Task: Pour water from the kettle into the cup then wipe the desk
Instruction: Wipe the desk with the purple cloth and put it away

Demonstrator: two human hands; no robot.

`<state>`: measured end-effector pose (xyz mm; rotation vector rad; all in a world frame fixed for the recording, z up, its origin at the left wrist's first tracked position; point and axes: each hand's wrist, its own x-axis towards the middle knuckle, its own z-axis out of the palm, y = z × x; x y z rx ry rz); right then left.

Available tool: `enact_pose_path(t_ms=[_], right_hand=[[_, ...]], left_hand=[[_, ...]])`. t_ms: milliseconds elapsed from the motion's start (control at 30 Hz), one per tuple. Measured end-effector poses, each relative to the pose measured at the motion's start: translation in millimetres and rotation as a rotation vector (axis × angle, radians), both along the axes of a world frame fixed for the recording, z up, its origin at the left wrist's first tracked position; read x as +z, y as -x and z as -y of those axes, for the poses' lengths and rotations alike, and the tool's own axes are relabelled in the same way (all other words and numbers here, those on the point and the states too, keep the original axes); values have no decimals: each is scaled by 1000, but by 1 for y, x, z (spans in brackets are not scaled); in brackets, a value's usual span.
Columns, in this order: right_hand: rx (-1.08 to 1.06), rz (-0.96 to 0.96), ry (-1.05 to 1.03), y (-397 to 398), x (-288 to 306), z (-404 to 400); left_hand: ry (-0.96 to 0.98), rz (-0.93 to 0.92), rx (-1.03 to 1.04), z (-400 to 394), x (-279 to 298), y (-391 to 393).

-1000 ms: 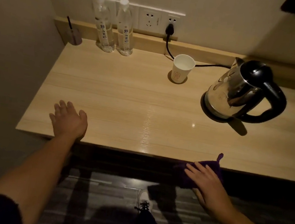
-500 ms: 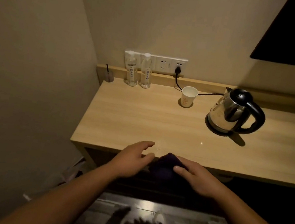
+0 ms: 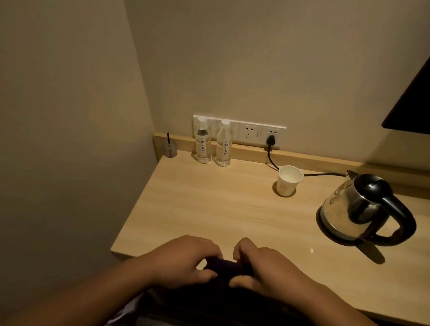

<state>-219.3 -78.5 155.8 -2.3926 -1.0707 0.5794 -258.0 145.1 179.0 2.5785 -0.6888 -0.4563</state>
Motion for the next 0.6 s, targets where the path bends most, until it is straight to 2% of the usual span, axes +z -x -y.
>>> enact_pose_path(t_ms=[167,333,500,600], right_hand=[[8,-65,53,-21,-37,12],[-97,-45,-25,-63,-64,2],[-170,262,9,-123,-87,-21],[-233,423,72,-141,-105,-38]], left_hand=[[-12,-9,80,-27,-12,-24],[-115,68,135,-53,-44,-59],[-243,237,134,-70,-86,-120],[-289,318,210,-68,-114,-148]])
